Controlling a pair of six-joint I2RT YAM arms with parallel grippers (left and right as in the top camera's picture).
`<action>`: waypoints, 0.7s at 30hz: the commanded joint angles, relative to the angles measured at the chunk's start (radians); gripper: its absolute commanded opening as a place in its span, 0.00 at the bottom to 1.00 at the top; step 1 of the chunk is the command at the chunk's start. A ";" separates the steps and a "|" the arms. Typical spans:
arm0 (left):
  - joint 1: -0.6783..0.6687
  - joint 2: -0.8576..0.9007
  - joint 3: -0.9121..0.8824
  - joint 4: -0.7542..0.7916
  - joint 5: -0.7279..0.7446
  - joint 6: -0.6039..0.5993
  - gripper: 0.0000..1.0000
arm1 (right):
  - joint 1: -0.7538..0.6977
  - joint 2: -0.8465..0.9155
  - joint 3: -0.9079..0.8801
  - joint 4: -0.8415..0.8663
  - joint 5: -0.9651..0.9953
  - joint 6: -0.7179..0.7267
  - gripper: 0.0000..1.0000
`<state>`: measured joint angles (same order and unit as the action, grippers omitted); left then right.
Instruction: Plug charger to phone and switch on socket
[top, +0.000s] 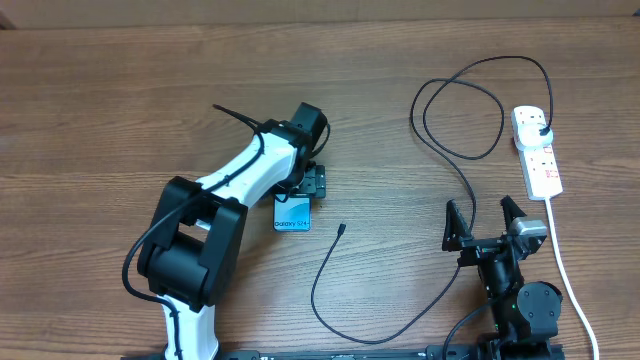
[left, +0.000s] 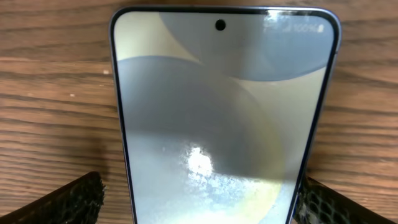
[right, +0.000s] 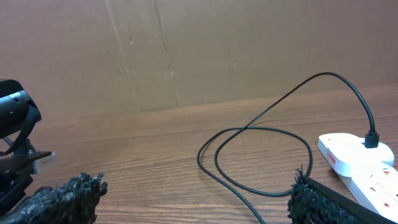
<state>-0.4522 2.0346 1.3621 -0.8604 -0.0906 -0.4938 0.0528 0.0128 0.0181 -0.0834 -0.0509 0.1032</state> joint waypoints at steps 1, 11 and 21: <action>0.046 0.072 -0.051 0.006 -0.039 0.039 0.98 | -0.003 -0.010 -0.010 0.003 0.005 -0.007 1.00; 0.040 0.072 -0.051 0.023 0.028 0.064 0.95 | -0.003 -0.010 -0.010 0.003 0.005 -0.007 1.00; 0.040 0.072 -0.051 0.018 -0.027 0.042 0.96 | -0.003 -0.010 -0.010 0.003 0.005 -0.007 1.00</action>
<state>-0.4171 2.0350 1.3563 -0.8364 -0.0410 -0.4561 0.0528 0.0128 0.0181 -0.0841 -0.0513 0.1036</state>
